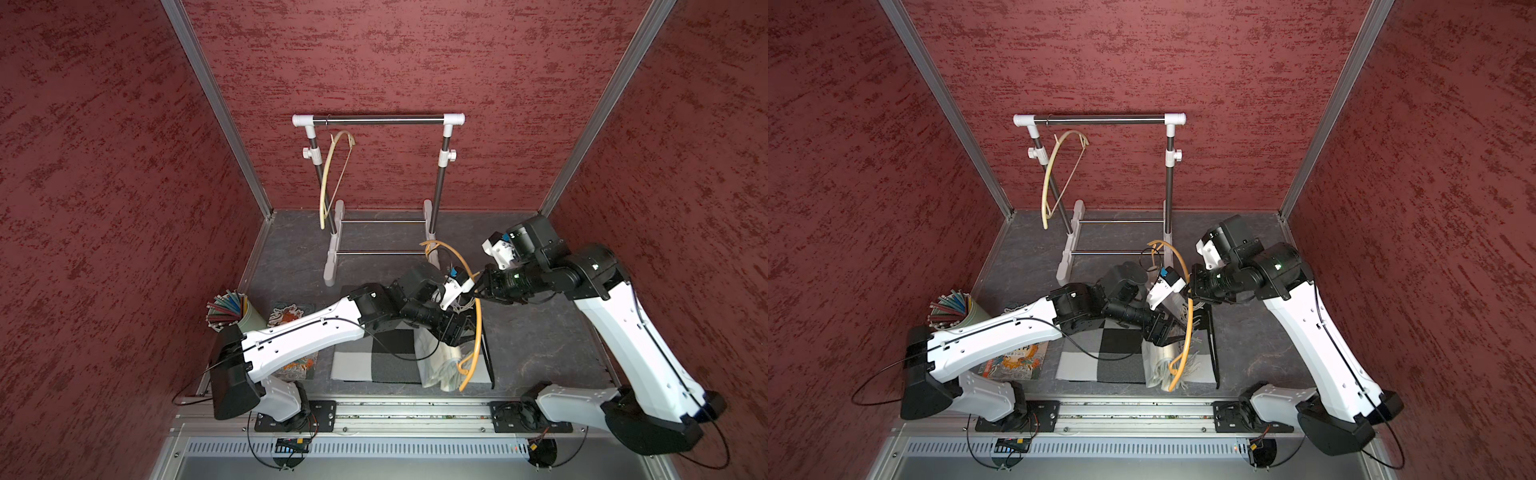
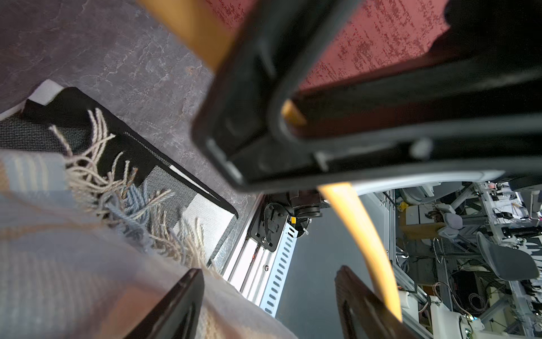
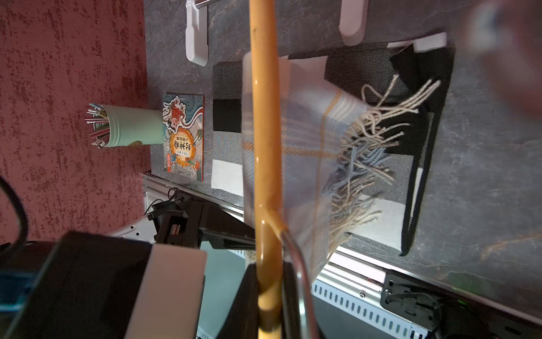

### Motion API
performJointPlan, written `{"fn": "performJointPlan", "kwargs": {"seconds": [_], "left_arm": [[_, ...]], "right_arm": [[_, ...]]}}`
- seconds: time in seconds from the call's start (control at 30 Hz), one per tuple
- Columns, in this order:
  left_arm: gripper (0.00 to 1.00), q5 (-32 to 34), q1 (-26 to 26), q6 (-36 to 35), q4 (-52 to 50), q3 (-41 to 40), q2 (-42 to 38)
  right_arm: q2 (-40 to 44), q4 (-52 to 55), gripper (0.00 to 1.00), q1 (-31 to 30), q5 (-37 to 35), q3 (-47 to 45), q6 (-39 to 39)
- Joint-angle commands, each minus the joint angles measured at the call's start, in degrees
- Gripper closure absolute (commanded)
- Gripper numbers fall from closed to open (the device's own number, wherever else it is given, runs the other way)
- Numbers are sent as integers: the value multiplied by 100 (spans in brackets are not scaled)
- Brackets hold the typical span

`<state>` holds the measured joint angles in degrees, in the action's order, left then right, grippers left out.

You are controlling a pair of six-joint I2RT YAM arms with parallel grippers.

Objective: Hang the scarf on the hanger
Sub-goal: Hang the scarf on the hanger, then adjust the hanger.

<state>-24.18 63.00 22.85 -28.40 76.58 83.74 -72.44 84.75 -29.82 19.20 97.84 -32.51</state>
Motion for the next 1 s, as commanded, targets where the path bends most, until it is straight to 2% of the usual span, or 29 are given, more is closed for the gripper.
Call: {"fn": "performJointPlan", "kwargs": {"seconds": [0.0,0.2,0.3,0.43,0.5,0.57,0.63,0.73,0.9,0.97], "left_arm": [[28,-150,188,-145,219,244,89],[29,-86,313,45,483,131,-56],[30,344,377,247,421,39,-311],[30,1406,371,750,94,-179,-775],[30,1722,363,924,37,-338,-1020],[30,1597,363,966,348,-575,-1266],[30,1078,358,960,827,-775,-1375],[30,512,419,897,1187,-686,-1118],[31,486,614,662,959,-323,-299],[37,578,679,621,863,-205,-54]], "right_arm": [[37,-495,100,43,49,183,-53],[42,-441,100,53,-94,181,1],[63,-425,100,51,-188,150,21],[98,-446,100,51,-286,67,23],[122,-469,100,53,-320,13,23],[155,-516,100,55,-323,-58,10],[172,-557,100,52,-305,-109,-3],[174,-607,100,53,-273,-142,-26],[178,-642,100,50,-260,-144,-54],[191,-641,100,55,-263,-162,-71]]}}
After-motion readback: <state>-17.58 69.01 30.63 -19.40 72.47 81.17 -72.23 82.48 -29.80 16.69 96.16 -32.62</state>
